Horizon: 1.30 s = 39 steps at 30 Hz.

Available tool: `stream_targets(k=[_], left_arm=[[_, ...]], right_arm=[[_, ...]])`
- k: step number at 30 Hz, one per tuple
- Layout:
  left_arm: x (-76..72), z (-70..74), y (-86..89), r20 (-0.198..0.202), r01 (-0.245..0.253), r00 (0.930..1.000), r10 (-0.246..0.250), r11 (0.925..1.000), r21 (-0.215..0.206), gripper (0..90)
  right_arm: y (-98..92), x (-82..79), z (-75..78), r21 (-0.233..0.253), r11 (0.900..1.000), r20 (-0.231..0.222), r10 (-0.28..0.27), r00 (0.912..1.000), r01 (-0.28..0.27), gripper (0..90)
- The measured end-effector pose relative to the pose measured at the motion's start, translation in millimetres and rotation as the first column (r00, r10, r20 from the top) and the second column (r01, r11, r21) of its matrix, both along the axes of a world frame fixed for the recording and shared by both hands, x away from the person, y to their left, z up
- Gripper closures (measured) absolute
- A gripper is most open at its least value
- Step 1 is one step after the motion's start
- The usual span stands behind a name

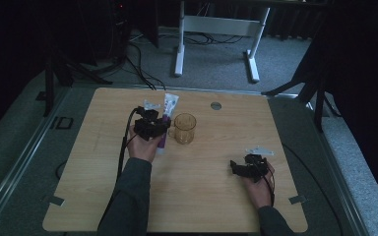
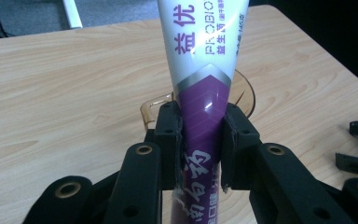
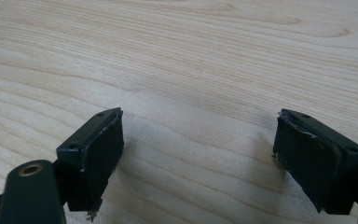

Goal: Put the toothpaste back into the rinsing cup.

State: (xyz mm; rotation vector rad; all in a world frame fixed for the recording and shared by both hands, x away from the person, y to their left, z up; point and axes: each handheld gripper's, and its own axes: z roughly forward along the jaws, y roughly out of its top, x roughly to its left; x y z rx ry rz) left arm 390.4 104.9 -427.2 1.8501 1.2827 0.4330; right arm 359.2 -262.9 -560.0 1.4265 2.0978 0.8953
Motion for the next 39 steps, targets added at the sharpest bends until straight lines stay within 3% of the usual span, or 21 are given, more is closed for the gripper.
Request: stream_targets(k=[10,31,39], left_arm=[[3.0,8.6,-6.5,0.036,0.016,0.9992,-0.016,0.9998,-0.011,71.6],[14.6,20.3,-10.6,0.108,0.014,0.9940,-0.017,0.9996,0.026,71.6],[17.5,24.0,-11.4,0.132,0.018,0.9911,-0.019,0.9997,0.015,71.6]], right_arm=[[0.1,-0.1,0.1,0.002,1.000,-0.002,-0.001,1.0000,0.001,16.0],[0.0,0.0,0.0,0.001,1.000,-0.001,0.000,1.0000,0.000,16.0],[0.0,0.1,0.0,0.000,1.000,-0.002,0.001,1.0000,-0.001,16.0]])
